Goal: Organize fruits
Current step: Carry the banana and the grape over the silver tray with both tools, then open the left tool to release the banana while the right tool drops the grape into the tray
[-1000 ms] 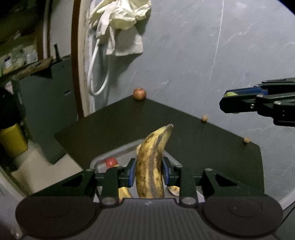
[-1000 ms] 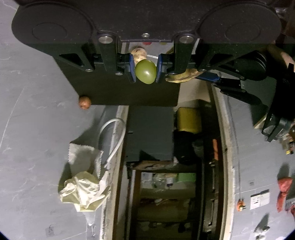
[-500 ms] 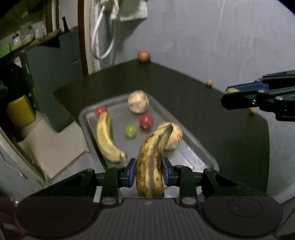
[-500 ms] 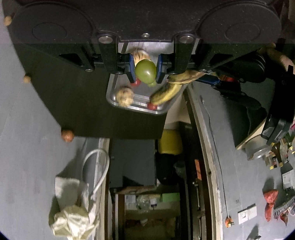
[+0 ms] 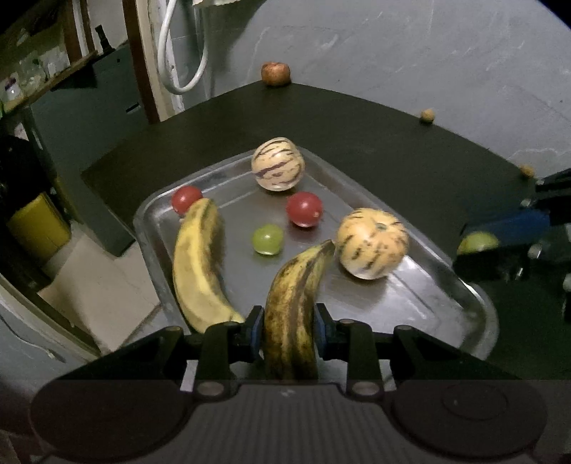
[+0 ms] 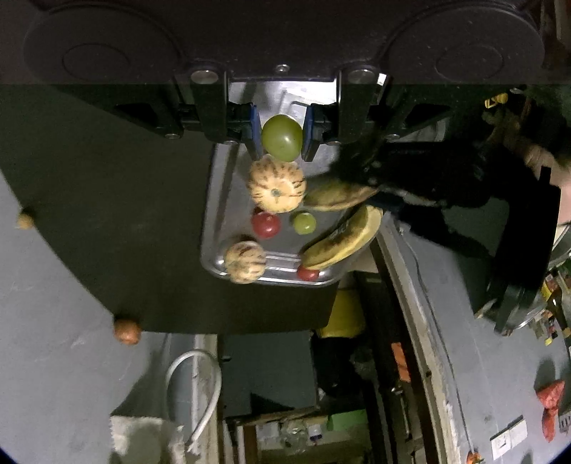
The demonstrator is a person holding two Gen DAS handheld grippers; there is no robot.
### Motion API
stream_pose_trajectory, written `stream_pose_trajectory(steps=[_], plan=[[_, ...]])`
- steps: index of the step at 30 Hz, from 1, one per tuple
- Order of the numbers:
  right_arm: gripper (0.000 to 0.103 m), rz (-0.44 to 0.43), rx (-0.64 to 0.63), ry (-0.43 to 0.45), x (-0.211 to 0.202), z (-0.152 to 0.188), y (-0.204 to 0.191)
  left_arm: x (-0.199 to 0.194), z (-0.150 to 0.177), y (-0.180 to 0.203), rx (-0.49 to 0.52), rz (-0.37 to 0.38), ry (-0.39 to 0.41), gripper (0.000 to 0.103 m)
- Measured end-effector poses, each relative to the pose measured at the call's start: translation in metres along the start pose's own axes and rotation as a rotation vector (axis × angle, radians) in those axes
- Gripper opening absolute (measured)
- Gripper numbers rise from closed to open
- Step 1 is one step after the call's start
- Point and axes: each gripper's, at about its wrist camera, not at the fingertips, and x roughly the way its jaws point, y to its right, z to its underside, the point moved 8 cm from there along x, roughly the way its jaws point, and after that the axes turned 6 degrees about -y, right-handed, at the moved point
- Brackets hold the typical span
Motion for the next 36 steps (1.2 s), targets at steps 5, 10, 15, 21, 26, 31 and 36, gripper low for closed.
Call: stream_pose_trajectory(steps=[5,10,15,21,26,31,36], plan=[[0.024,-0.002,-0.044,-0.036,0.035,-0.003,-0.014,0.01,0.0,0.003,0.048,-0.015,-0.005,0.031],[0.025,0.007,-0.056,-0.078,0.055,0.005,-0.019,0.012,-0.003,-0.002,0.05,0.014,-0.006,0.031],[0.025,0.026,-0.059,-0.086,0.061,0.012,-0.02,0.01,-0.001,-0.004,0.052,0.025,-0.002,0.033],[0.031,0.029,-0.073,-0.087,0.062,0.011,-0.023,0.009,-0.002,-0.003,0.05,0.031,-0.003,0.034],[0.032,0.033,-0.072,-0.09,0.06,0.011,-0.023,0.008,-0.003,-0.004,0.042,0.036,-0.004,0.034],[0.035,0.04,-0.072,-0.084,0.055,0.012,-0.02,0.006,-0.004,-0.003,0.03,0.039,0.0,0.036],[0.038,0.044,-0.077,-0.072,0.045,0.01,-0.019,-0.002,-0.007,0.0,0.026,0.04,0.009,0.046]])
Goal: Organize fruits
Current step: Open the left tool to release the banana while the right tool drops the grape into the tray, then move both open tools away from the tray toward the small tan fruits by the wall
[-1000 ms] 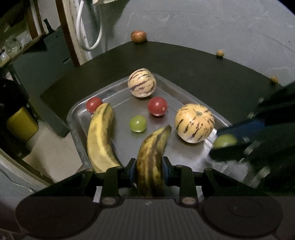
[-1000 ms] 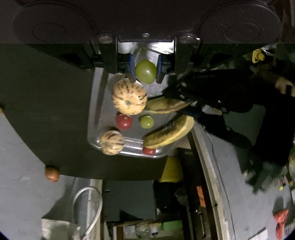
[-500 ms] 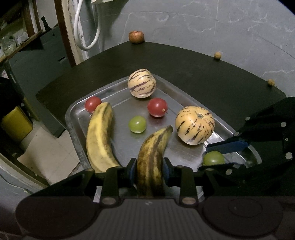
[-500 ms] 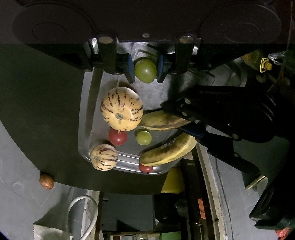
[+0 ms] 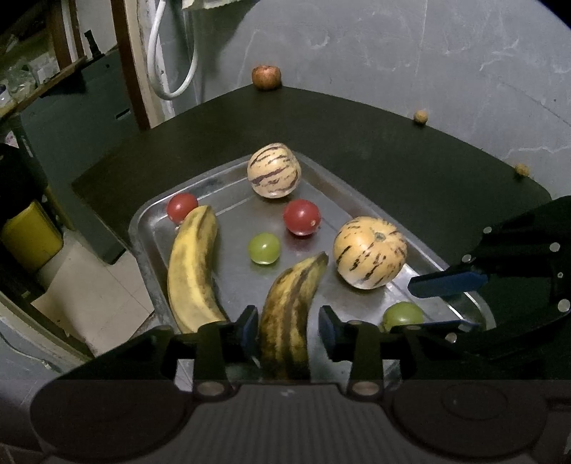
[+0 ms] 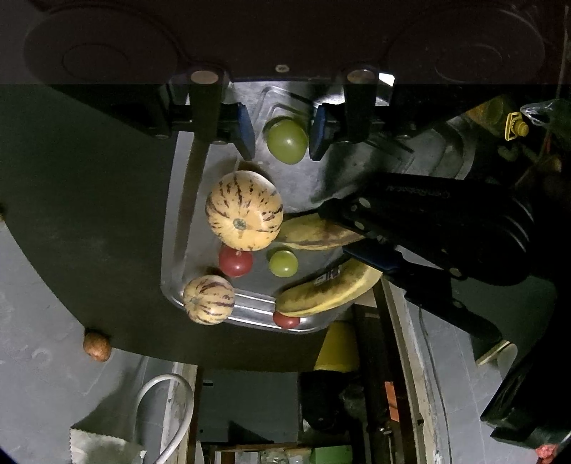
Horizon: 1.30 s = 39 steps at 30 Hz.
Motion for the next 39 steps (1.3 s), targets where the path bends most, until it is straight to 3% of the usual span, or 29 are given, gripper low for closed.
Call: stream_pose_trajectory(steps=[7,17,25,30,39], plan=[[0.049,0.035,0.014,0.022,-0.025,-0.008,0.003,-0.019,-0.013,-0.002,-0.01,0.005,0.05,0.068],[0.067,0.127,0.081,0.05,-0.063,-0.017,0.008,-0.044,-0.032,-0.017,-0.03,0.059,0.132,0.082],[0.087,0.136,0.1,0.093,-0.082,-0.034,-0.006,-0.068,-0.041,-0.027,-0.061,0.098,0.19,0.1],[0.097,0.142,0.123,0.13,-0.094,-0.038,-0.013,-0.079,-0.045,-0.032,-0.079,0.125,0.211,0.102],[0.099,0.125,0.166,0.165,-0.119,-0.023,-0.02,-0.086,-0.044,-0.017,-0.086,0.126,0.207,0.102]])
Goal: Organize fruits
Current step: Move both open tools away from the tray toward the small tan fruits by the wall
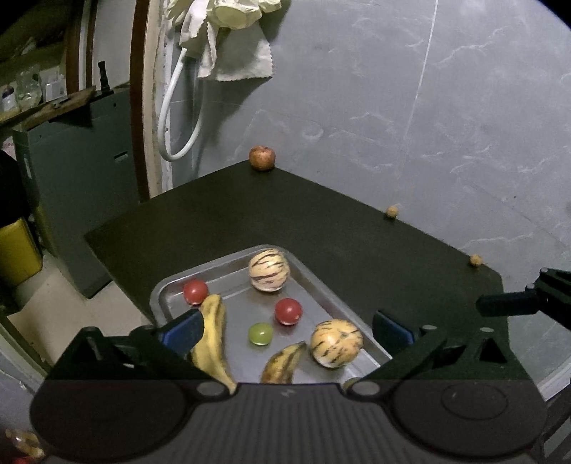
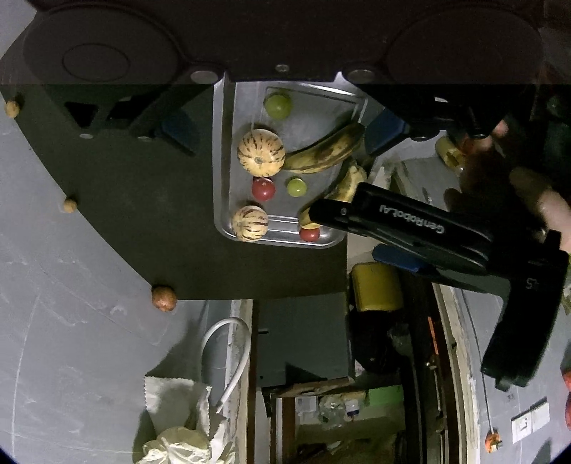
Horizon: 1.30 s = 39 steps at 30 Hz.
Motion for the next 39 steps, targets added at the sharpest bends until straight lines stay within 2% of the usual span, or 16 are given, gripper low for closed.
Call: stream_pose_trajectory(steps=[12,21,31,39], plan=[[0.102,-0.006,0.024,0.126,-0.064,0.012,0.044,-0.021,-0.022,0.067,0.072,-0.068,0.053,0.102],[0.102,-0.024,0.064,0.177,-0.094,0.032,0.075,-0.032,-0.028,0.117,0.138,-0.113,0.07,0.102],[0.102,-0.054,0.128,0.234,-0.105,0.041,0.088,-0.041,-0.033,0.132,0.187,-0.161,0.06,0.102],[0.102,0.011,0.212,0.238,-0.098,0.041,0.11,-0.021,-0.052,0.134,0.24,-0.128,0.061,0.102]])
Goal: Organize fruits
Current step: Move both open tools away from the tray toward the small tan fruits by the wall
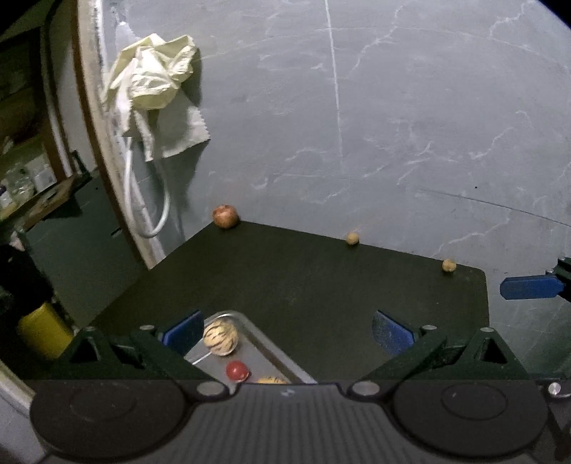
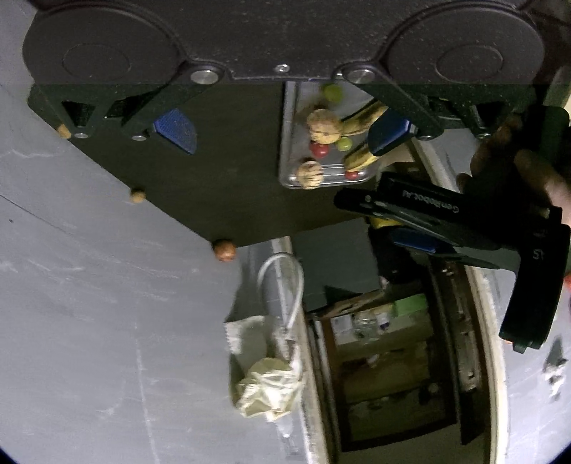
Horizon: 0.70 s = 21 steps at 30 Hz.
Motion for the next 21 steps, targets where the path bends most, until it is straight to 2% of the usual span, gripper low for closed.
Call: stream_pose_trajectory(steps=[6,15,18,21], plan=[[0.102,0.127,0.07,-0.014,0.023,-0.005,0.023,0.045,-0.017,0.002,0.057,0.096,0.0,0.102],[0.102,0.487,0.208,-0.095,0.082,-0.013,0.075,0.141,-0.059,-0.01,0.115,0.296,0.0,0.102],[0.1,0.605,0.264,-0.105,0.094,-0.012,0.101,0.173,-0.071,-0.001,0.146,0.344,-0.003,0.102],[0.095,0.675,0.317,-0.119,0.099,-0.007,0.125,0.199,-0.079,0.018,0.177,0.382,0.003,0.101]])
